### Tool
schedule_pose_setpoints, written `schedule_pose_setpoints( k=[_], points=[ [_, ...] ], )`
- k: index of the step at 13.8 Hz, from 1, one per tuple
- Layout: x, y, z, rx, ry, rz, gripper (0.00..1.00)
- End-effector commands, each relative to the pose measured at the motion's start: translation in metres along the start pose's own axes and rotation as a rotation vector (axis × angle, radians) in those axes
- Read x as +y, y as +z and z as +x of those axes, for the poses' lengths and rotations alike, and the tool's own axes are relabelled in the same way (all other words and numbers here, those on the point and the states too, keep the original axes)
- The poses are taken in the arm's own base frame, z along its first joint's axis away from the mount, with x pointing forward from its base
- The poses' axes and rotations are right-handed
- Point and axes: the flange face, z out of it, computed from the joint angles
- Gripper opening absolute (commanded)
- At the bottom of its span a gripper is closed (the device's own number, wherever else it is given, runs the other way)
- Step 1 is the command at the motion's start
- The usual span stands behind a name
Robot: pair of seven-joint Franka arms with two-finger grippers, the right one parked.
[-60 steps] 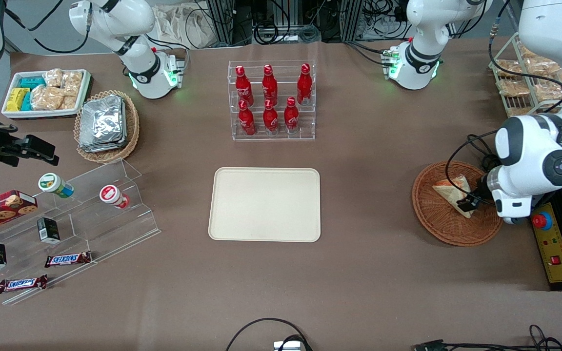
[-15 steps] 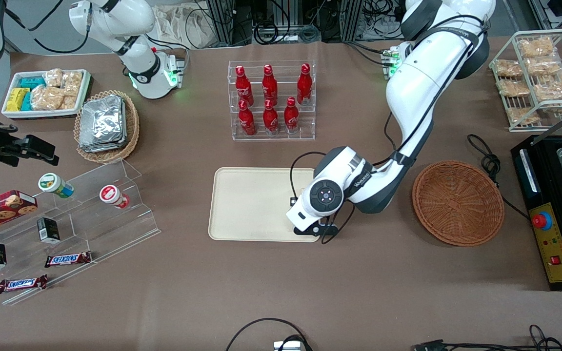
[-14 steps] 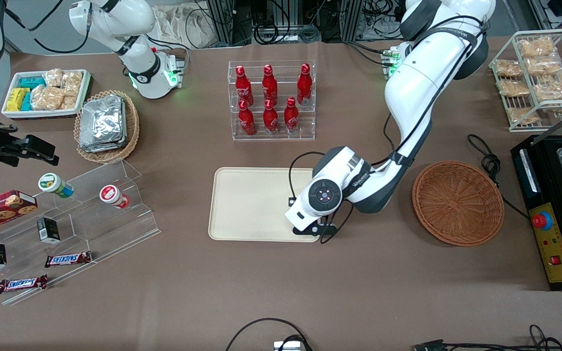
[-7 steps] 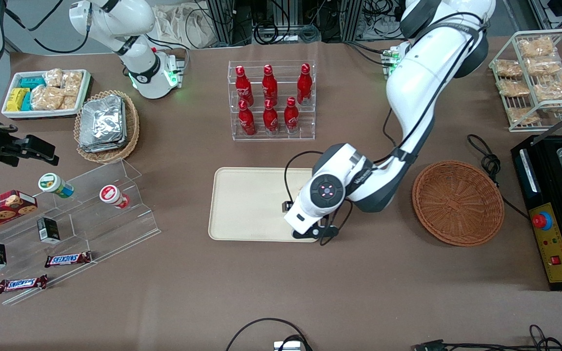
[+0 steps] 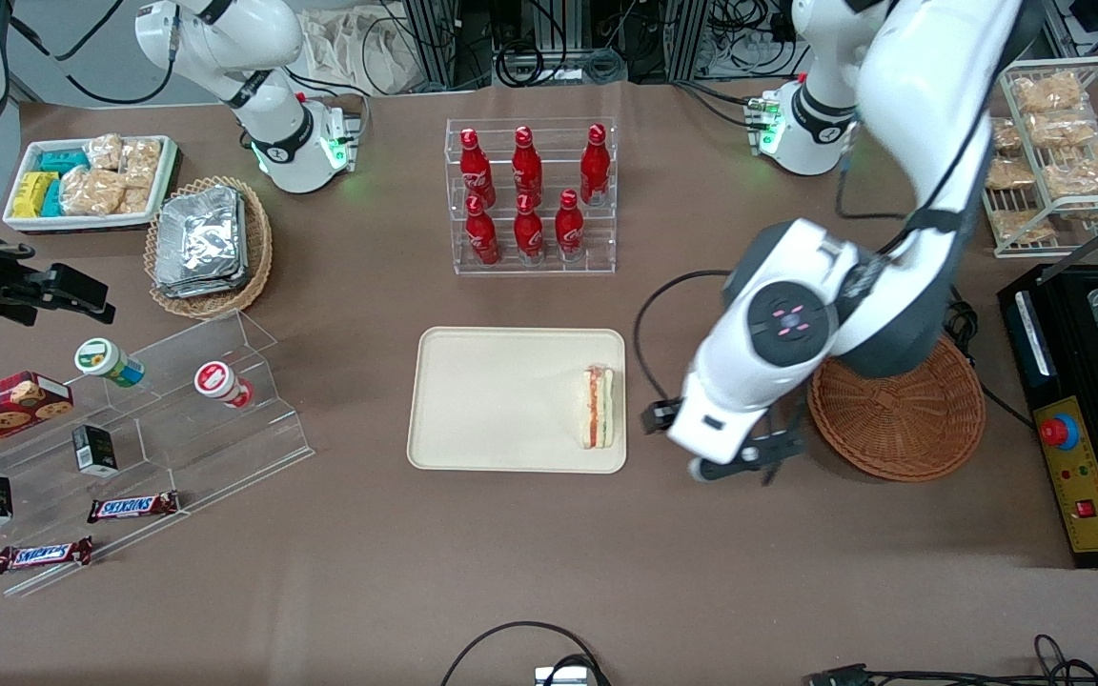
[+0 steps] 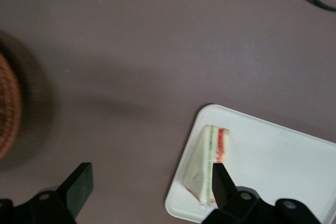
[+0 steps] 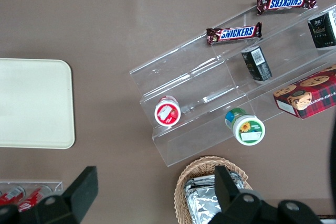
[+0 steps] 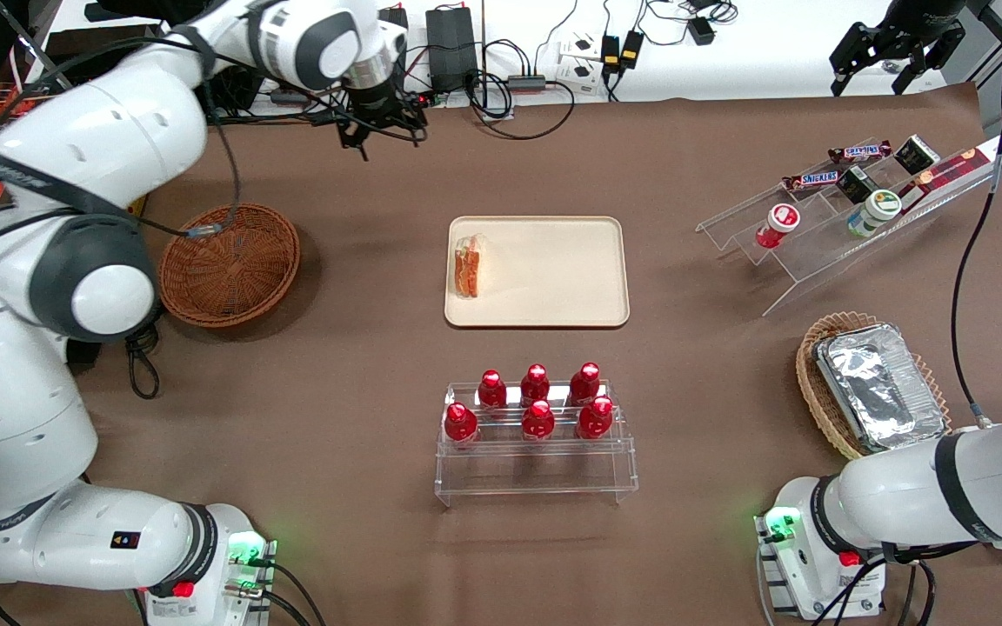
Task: Place sandwich from basket to tray
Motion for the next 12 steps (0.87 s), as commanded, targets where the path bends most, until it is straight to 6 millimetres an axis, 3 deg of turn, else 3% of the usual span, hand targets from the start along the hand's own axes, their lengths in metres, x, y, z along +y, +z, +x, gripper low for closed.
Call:
schedule_pose_setpoints(
  k=[1,4,8,11,12],
  points=[
    [-0.062,-0.027,-0.031,0.070,0.036,0.017,1.00],
    [-0.121,-0.048,-0.021,-0.007,0.149,0.050,1.00],
    [-0.168,-0.057,-0.008,-0.097,0.293,0.116,1.00],
    [-0.198,-0.082,0.016,-0.123,0.387,0.114,1.00],
    [-0.200,-0.080,0.022,-0.142,0.399,0.121,1.00]
  ],
)
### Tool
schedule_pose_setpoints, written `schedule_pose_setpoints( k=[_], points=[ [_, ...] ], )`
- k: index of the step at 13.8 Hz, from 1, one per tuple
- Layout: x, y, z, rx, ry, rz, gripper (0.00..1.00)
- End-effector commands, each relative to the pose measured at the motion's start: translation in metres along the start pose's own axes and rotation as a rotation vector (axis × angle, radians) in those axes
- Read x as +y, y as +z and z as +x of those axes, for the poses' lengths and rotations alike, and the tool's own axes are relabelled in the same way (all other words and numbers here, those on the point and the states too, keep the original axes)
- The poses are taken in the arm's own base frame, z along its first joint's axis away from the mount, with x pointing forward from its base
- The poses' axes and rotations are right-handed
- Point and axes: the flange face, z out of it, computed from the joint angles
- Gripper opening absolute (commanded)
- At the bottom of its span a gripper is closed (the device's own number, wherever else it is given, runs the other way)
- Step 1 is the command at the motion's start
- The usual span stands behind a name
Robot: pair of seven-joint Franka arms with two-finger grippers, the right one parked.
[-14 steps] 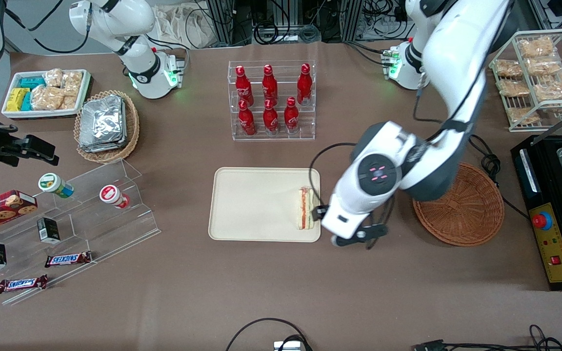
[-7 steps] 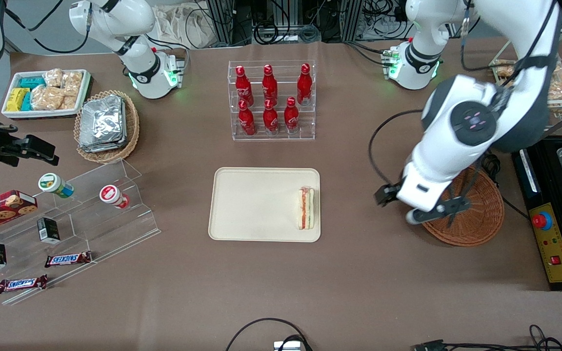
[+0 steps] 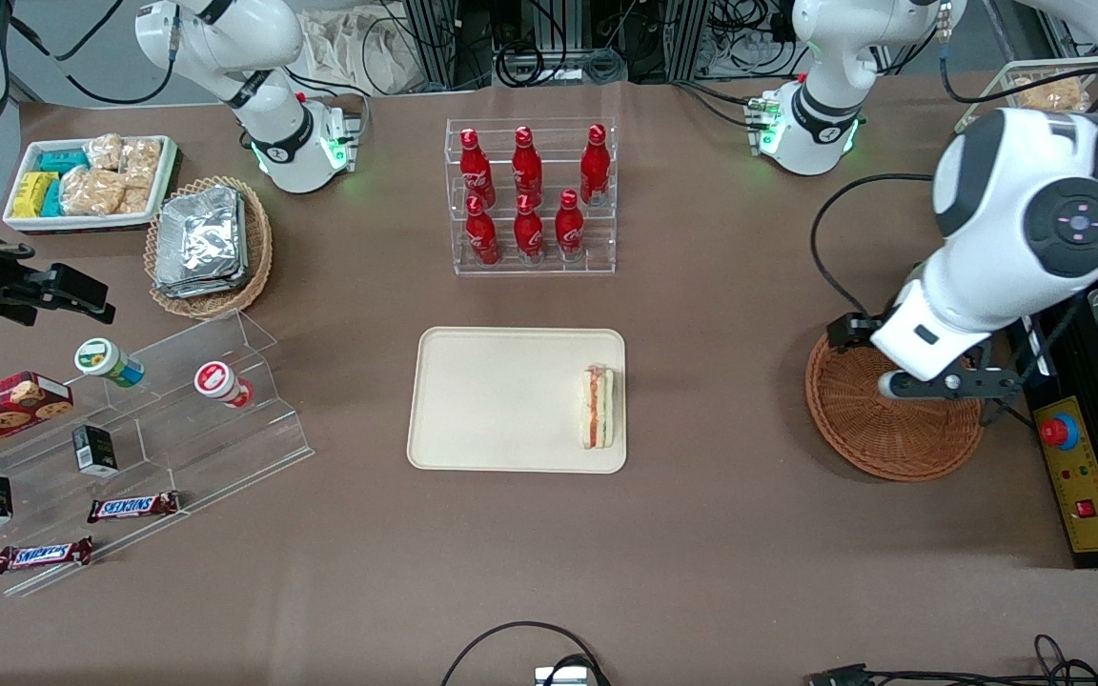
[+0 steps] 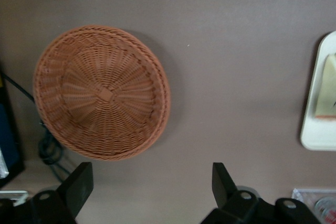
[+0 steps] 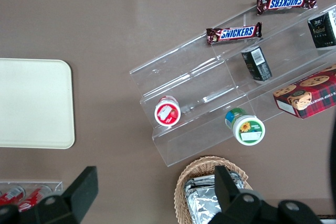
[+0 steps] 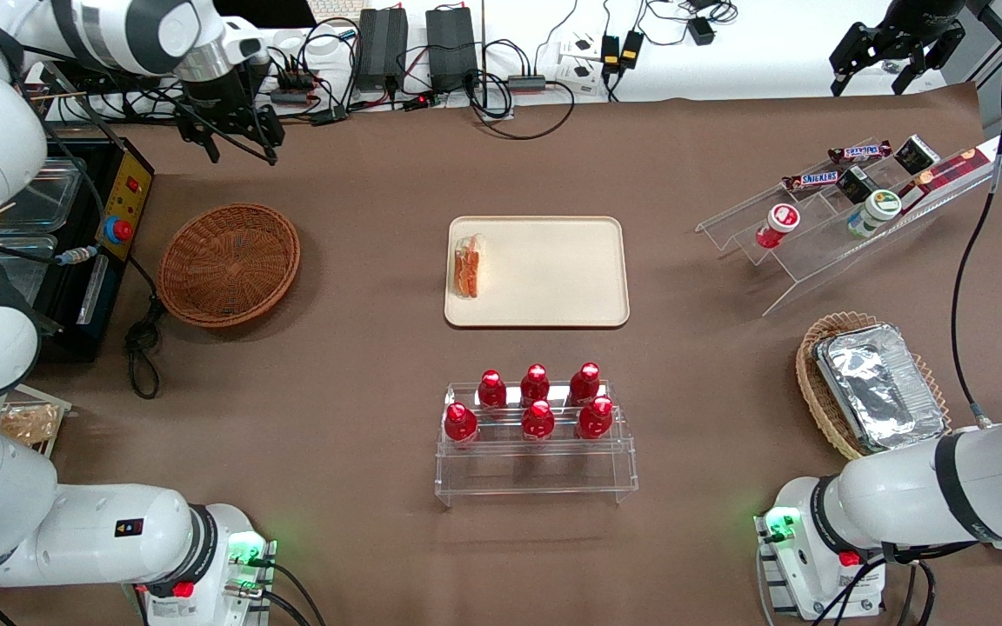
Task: Place sandwich from basket to tray
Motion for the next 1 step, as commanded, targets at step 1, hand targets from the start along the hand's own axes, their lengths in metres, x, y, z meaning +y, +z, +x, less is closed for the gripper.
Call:
schedule_pose_setpoints(
  k=[1],
  points=[
    [-0.0109,-0.0175,0.0109,-0.006,0.047,0.005,1.00]
  ],
)
